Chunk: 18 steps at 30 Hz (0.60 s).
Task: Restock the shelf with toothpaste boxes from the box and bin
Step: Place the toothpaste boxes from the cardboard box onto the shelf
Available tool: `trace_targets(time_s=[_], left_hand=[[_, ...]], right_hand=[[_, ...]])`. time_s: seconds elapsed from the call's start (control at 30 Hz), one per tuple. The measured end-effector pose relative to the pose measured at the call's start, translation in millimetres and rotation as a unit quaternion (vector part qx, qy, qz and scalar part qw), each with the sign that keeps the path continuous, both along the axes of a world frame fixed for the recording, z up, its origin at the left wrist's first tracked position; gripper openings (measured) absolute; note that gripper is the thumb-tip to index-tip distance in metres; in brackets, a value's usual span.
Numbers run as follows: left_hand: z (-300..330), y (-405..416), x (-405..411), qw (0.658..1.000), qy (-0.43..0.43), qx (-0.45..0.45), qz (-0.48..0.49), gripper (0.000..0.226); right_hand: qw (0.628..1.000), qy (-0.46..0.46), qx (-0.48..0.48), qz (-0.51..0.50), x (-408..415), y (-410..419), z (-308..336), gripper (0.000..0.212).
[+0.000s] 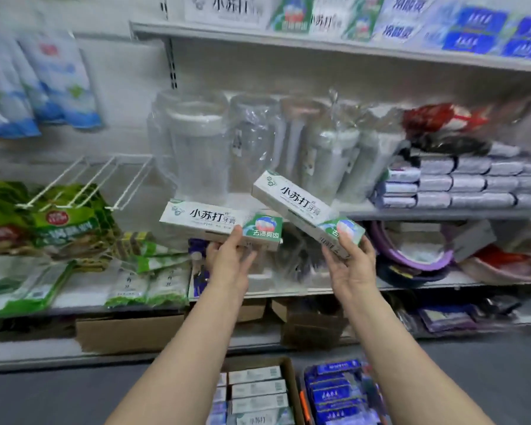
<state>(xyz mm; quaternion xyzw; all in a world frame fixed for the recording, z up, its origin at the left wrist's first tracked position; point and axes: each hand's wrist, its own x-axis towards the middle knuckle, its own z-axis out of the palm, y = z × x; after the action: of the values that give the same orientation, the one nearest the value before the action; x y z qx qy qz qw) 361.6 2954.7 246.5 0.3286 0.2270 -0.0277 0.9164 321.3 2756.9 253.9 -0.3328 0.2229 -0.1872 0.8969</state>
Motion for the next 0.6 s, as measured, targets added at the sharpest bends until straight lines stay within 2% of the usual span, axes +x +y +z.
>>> trace_targets(time_s=[0.33, 0.6], left_hand=[[163.3, -41.1, 16.1, 0.982, -0.174, -0.045, -0.06, 0.053], [228.9, -76.6, 38.8, 0.969, -0.236, -0.067, -0.028, 0.054]], right_hand=[[0.982, -0.167, -0.035, -0.076, -5.3, -39.6, 169.1, 0.052], [0.965, -0.225, -0.058, -0.124, 46.8, -79.1, 235.8, 0.054]])
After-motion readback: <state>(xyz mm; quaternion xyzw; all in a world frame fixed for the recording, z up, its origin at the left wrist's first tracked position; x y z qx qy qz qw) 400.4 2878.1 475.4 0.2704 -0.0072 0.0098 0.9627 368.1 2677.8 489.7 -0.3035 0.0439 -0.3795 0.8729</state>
